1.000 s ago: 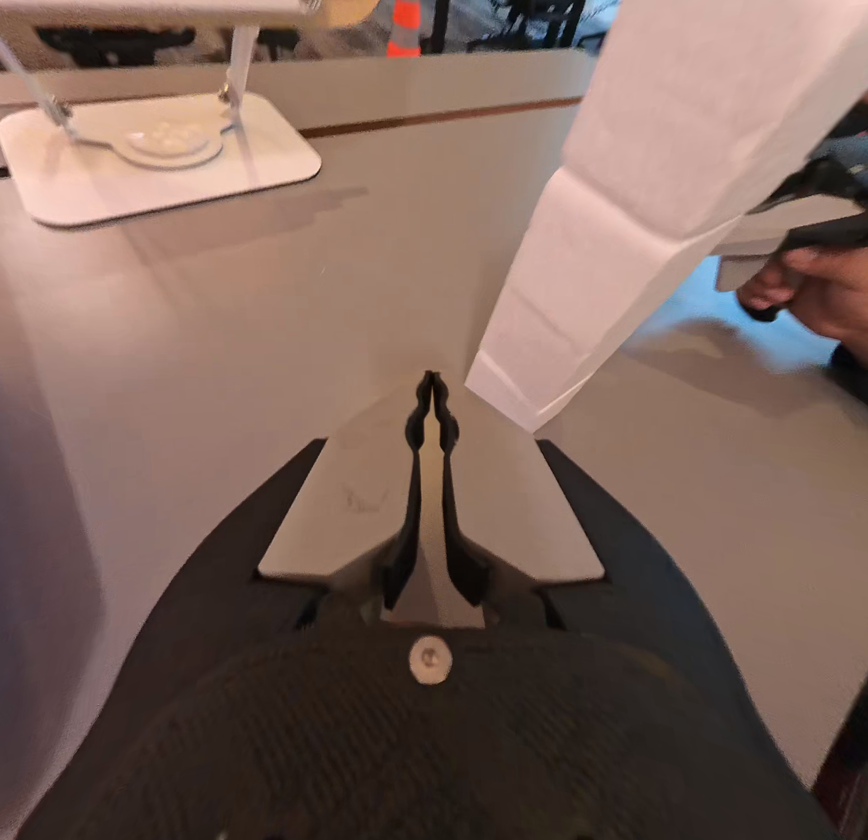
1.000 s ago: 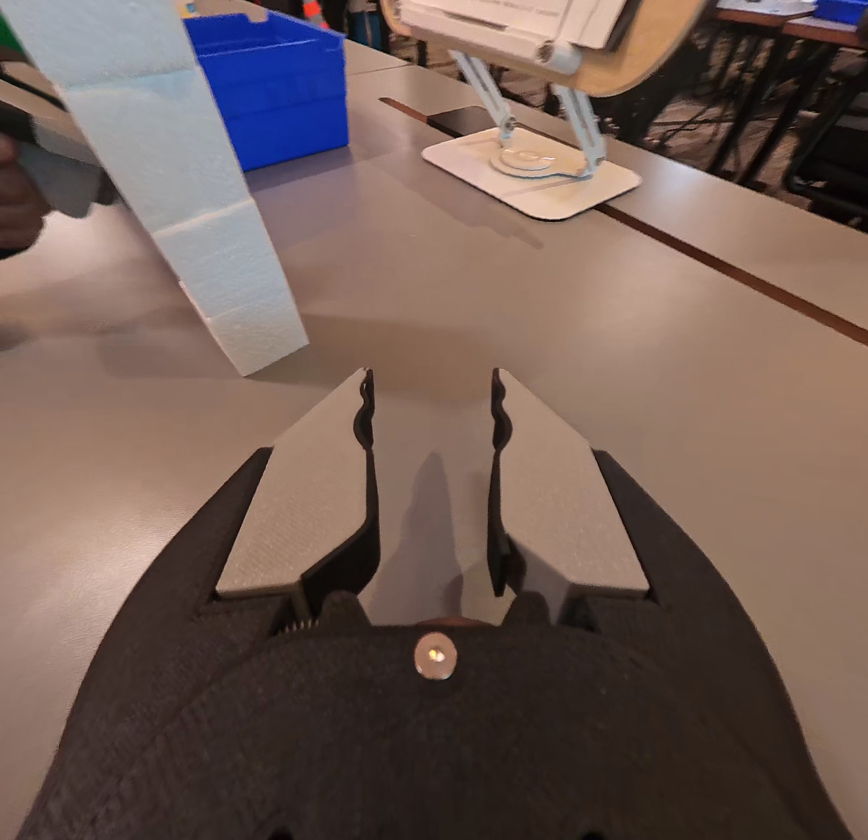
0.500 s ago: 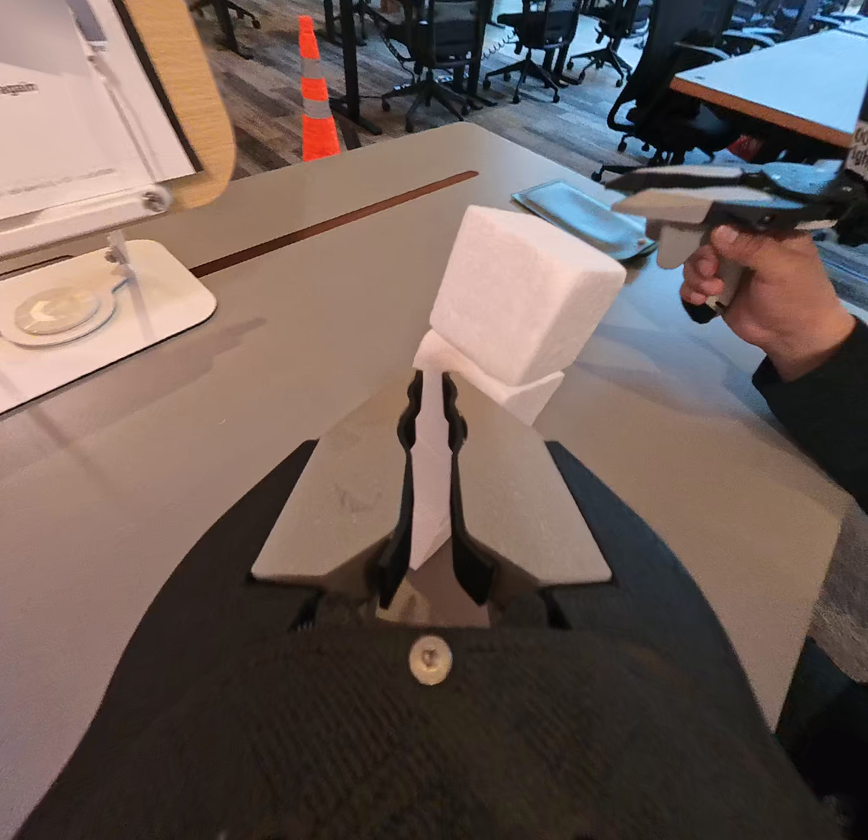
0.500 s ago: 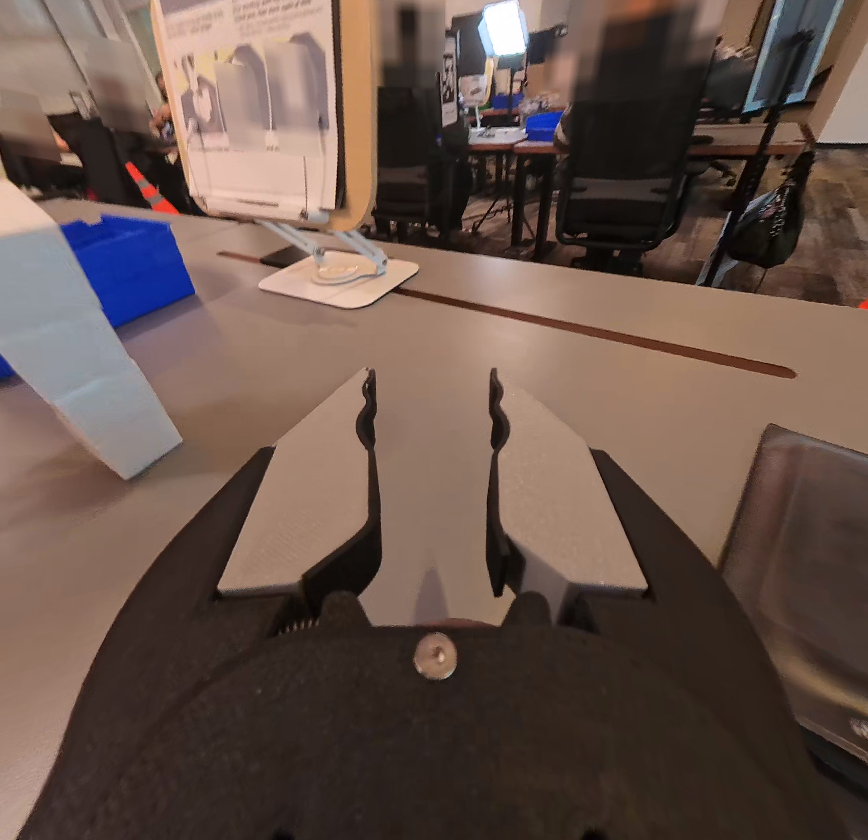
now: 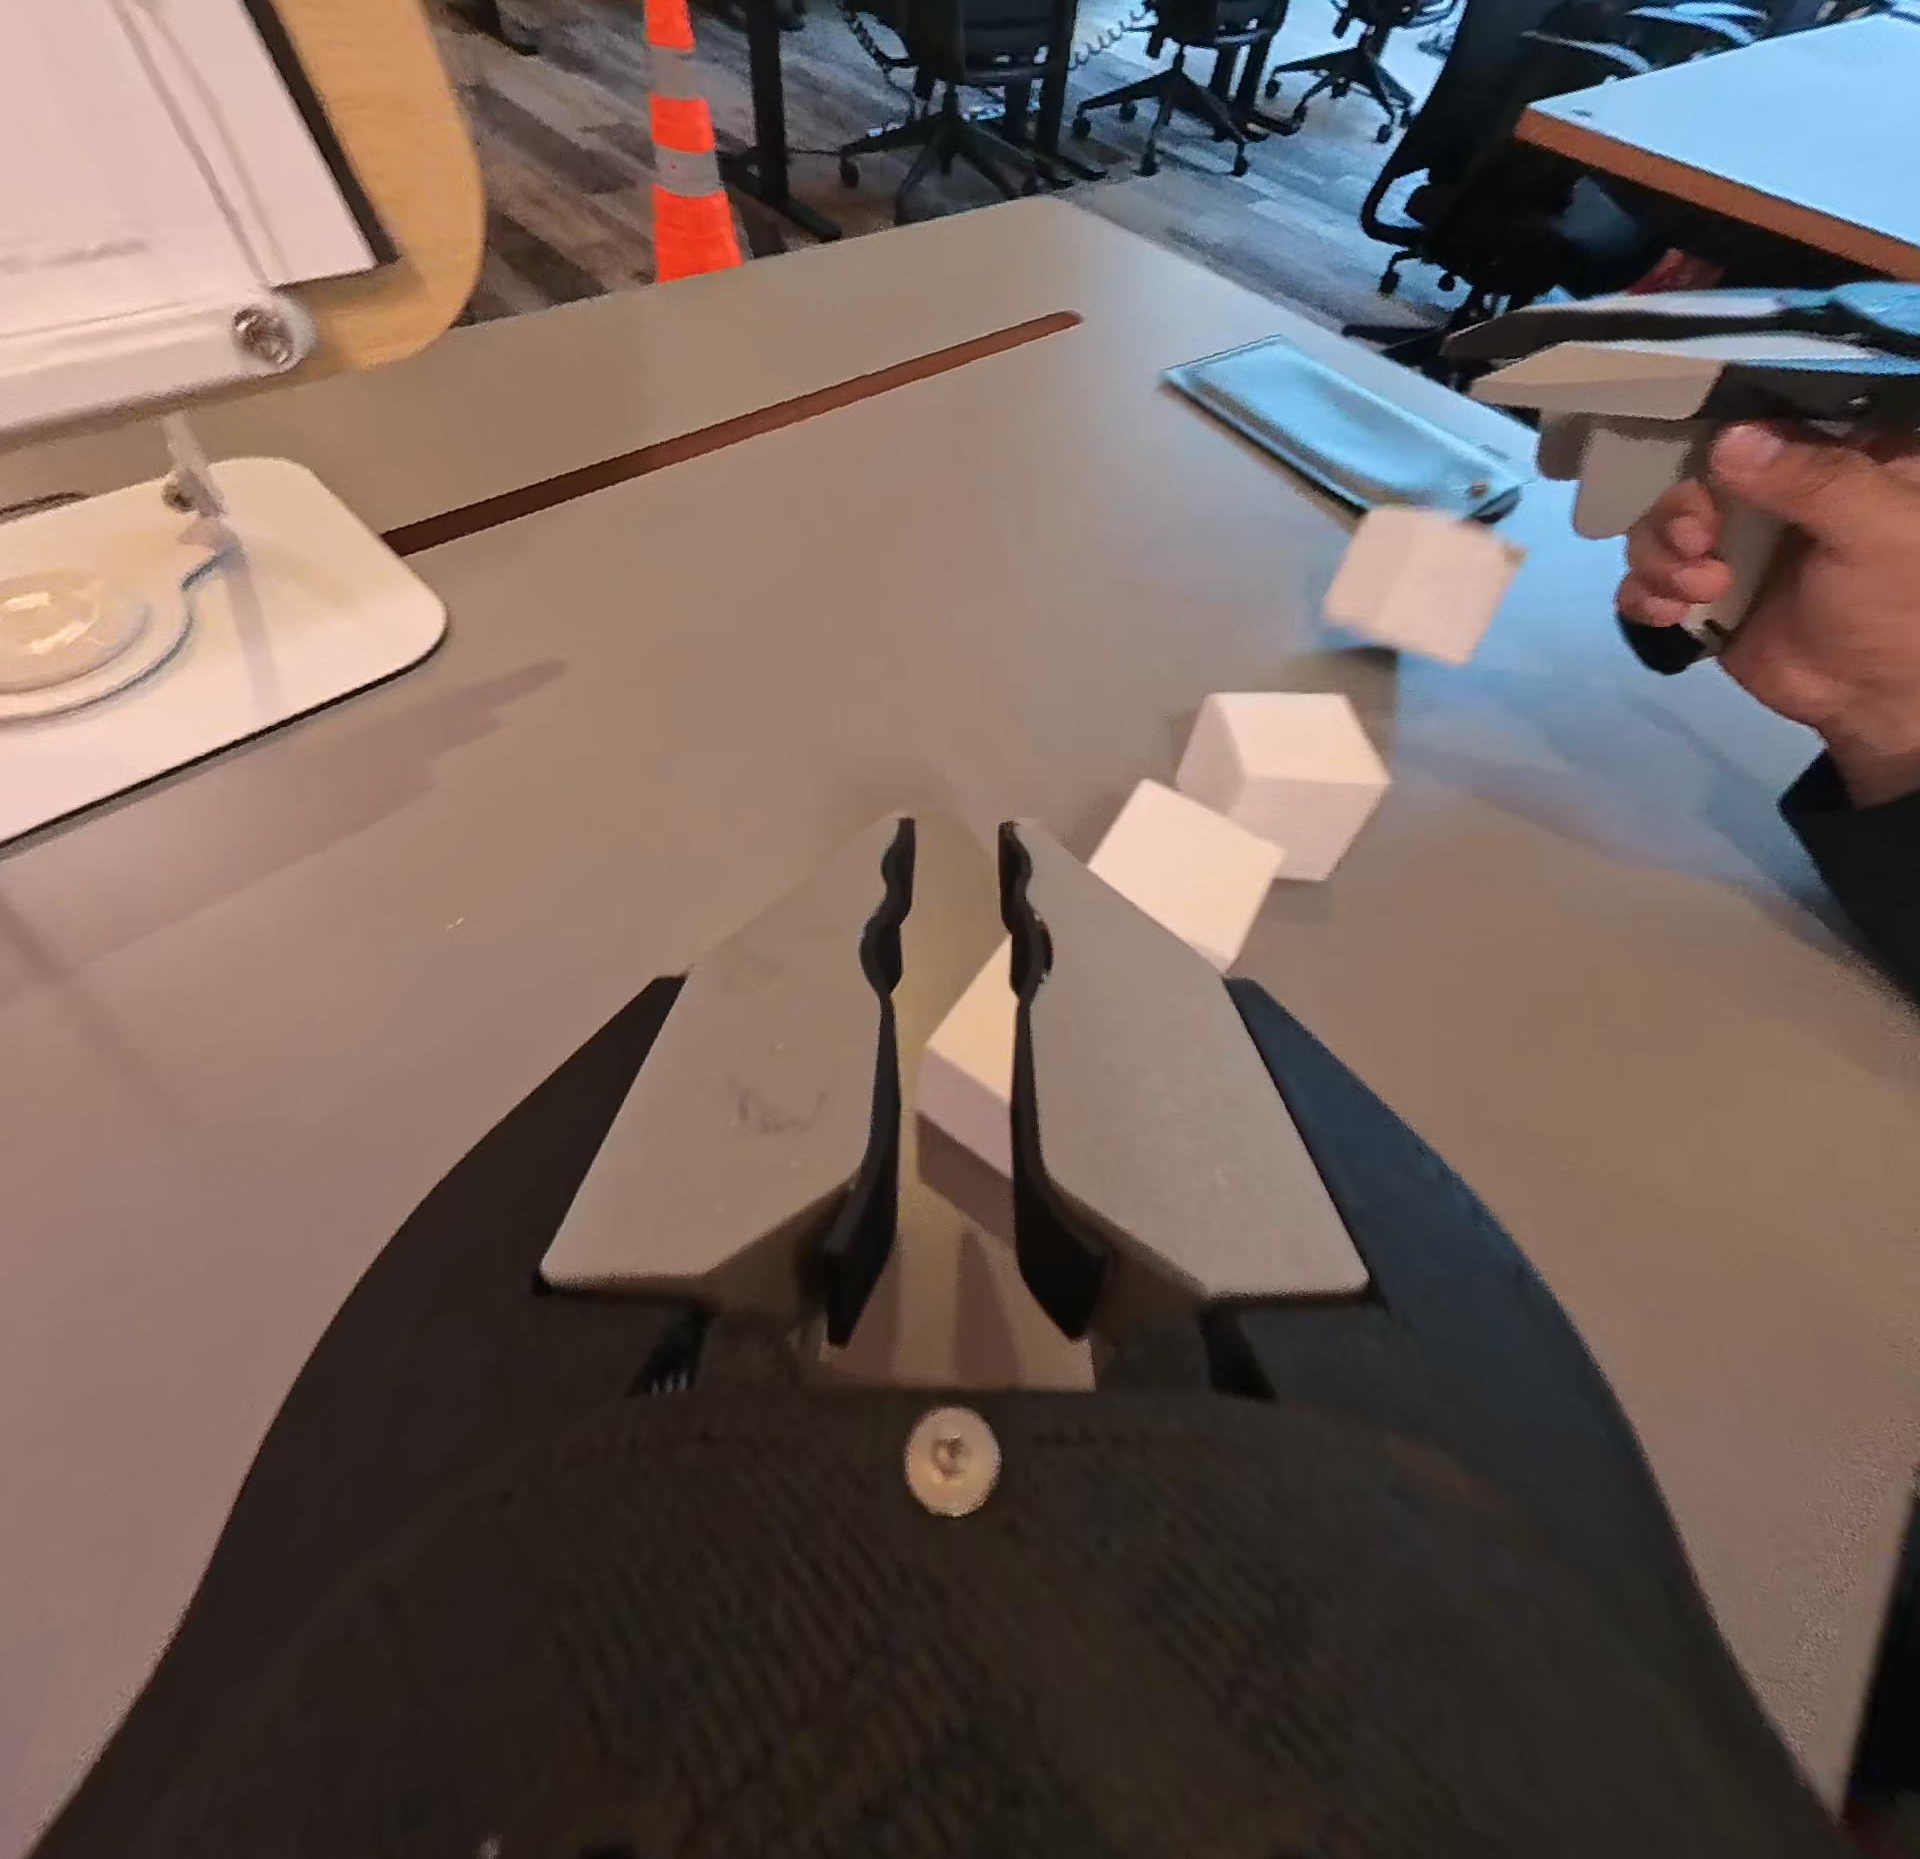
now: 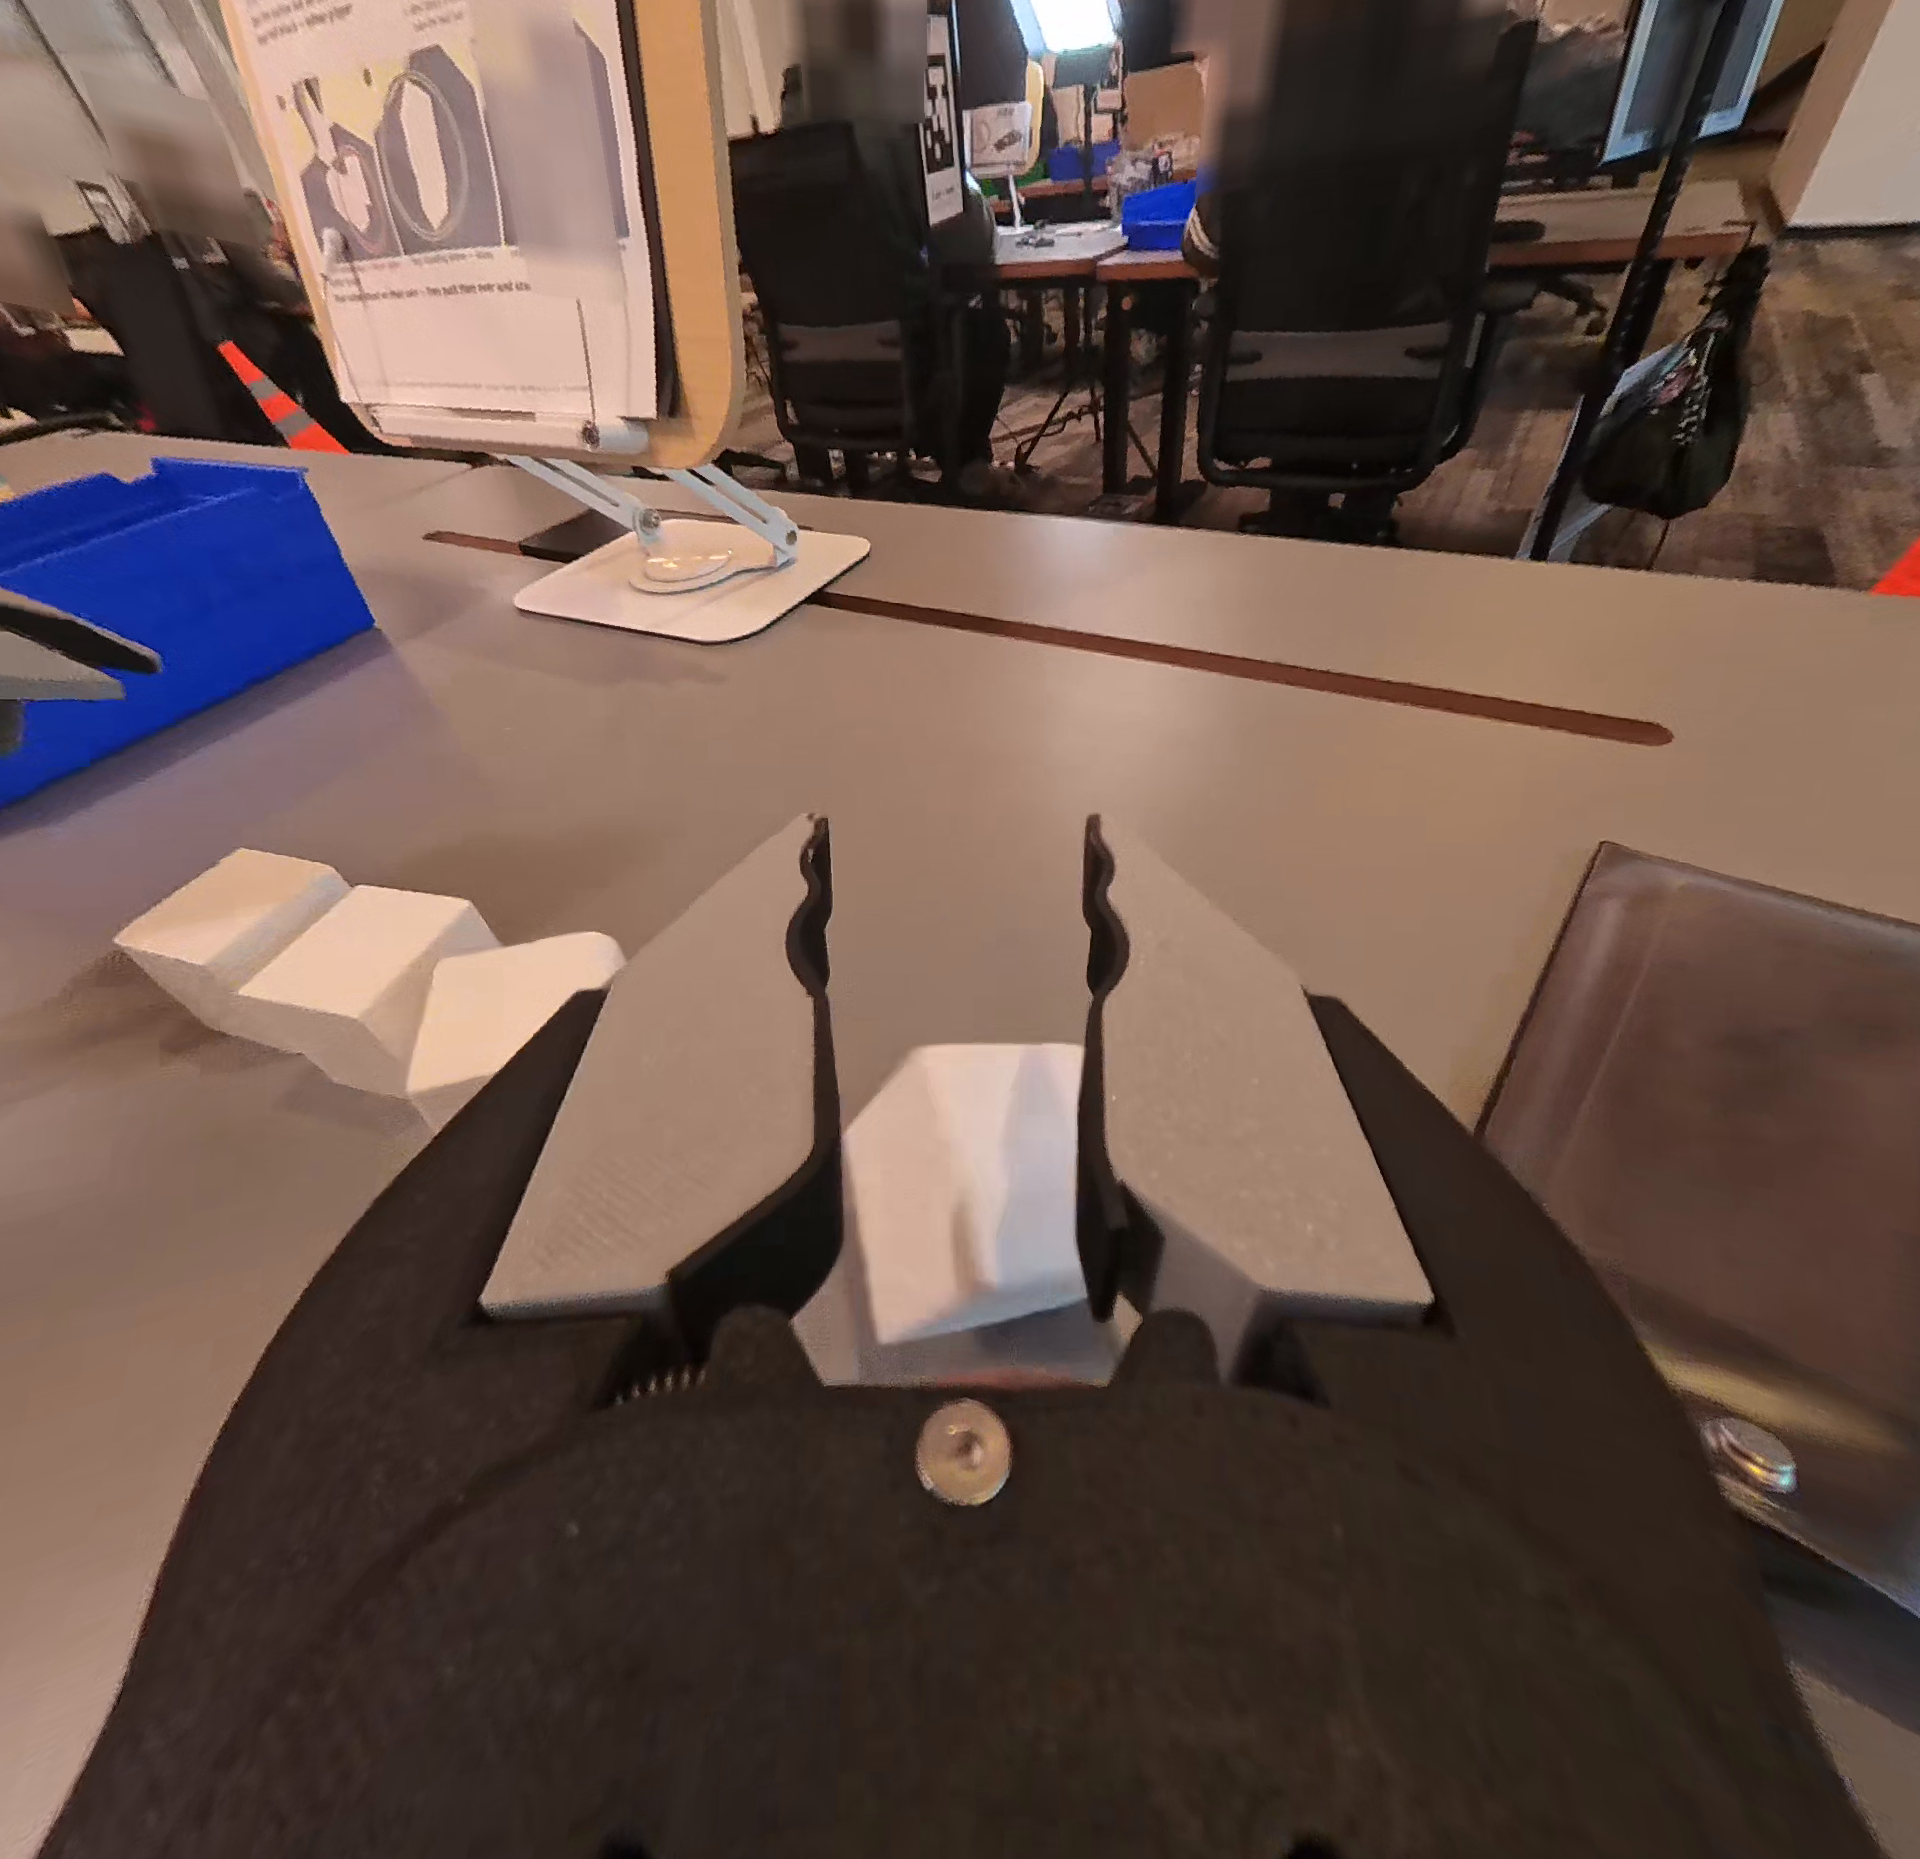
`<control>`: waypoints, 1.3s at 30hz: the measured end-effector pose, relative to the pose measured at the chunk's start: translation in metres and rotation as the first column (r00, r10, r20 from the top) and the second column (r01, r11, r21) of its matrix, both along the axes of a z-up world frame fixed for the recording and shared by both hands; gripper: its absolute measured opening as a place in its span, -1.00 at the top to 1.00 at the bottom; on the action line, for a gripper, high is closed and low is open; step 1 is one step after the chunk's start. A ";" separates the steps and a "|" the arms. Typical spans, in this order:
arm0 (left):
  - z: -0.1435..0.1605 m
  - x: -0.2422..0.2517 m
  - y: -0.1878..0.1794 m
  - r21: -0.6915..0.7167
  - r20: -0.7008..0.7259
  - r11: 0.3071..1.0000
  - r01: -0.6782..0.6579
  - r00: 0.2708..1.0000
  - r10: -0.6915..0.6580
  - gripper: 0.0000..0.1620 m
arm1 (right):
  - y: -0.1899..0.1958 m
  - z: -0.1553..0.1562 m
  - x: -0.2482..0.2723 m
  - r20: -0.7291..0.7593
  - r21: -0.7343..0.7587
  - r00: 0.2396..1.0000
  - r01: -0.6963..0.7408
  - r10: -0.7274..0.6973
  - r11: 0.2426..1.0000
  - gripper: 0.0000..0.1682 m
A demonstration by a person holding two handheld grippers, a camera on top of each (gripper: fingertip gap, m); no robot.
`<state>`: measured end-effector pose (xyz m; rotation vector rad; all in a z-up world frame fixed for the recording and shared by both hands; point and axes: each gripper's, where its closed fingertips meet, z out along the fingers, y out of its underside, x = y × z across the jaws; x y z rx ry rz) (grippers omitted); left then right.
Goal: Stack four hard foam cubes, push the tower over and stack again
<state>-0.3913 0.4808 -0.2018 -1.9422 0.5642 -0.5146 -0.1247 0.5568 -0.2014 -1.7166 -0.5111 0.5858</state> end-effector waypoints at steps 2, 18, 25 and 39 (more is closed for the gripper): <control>-0.012 -0.011 0.004 -0.014 0.008 1.000 -0.020 1.000 0.020 0.81 | 0.003 -0.014 -0.002 0.019 -0.059 1.000 -0.012 0.013 0.998 0.43; -0.056 -0.062 0.016 -0.035 -0.020 0.987 -0.158 0.987 0.157 0.68 | 0.008 -0.031 -0.007 0.087 -0.090 0.996 0.011 -0.003 0.996 0.43; -0.071 -0.060 0.017 -0.042 -0.115 0.985 -0.168 0.980 0.162 0.66 | 0.006 -0.018 -0.013 0.134 0.022 0.989 0.061 -0.063 0.998 0.44; -0.085 -0.063 0.018 -0.117 -0.098 0.977 -0.179 0.981 0.168 0.58 | -0.068 -0.017 -0.107 0.220 0.142 0.923 -0.351 0.316 0.926 0.49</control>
